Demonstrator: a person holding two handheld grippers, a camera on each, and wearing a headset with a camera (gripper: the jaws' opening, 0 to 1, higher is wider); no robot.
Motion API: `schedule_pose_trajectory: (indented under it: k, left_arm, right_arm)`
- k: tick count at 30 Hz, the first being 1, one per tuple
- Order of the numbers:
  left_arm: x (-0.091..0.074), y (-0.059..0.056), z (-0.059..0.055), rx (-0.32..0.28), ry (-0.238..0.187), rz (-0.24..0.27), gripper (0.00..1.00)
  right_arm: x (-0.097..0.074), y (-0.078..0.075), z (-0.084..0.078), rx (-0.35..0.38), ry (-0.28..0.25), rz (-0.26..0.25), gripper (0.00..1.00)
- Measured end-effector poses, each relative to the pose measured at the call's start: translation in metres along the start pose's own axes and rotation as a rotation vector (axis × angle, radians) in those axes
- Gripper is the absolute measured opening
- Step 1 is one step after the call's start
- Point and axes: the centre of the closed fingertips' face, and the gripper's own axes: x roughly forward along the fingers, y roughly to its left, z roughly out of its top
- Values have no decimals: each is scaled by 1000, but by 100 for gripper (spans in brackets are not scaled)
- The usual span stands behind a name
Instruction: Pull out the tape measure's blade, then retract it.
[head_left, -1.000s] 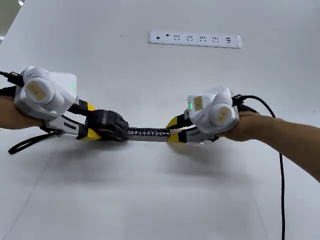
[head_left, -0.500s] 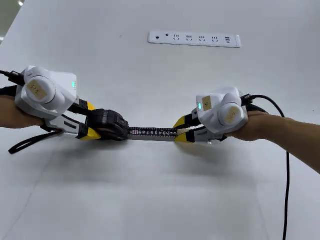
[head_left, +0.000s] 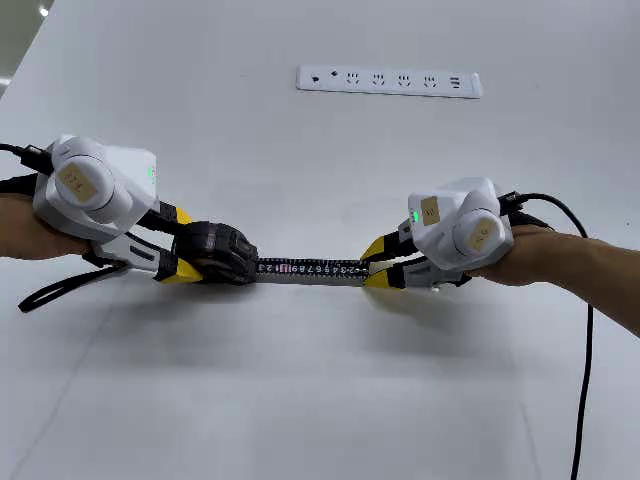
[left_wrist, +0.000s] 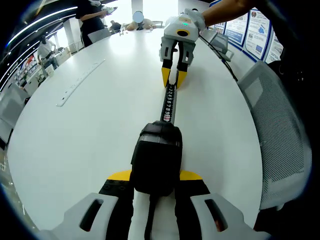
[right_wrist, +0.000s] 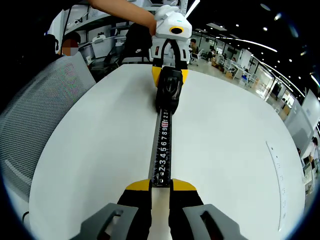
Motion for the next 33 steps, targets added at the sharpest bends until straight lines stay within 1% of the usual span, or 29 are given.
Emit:
schedule_pose_trajectory:
  k: [16,33]
  left_arm:
    - [0,1,0,-1,9,-4,26]
    - [1,1,0,-2,17,-7,26]
  right_arm:
    - [-13,2,-15,10,26,-9,8]
    - [-32,4,-38,25,63,-24,8]
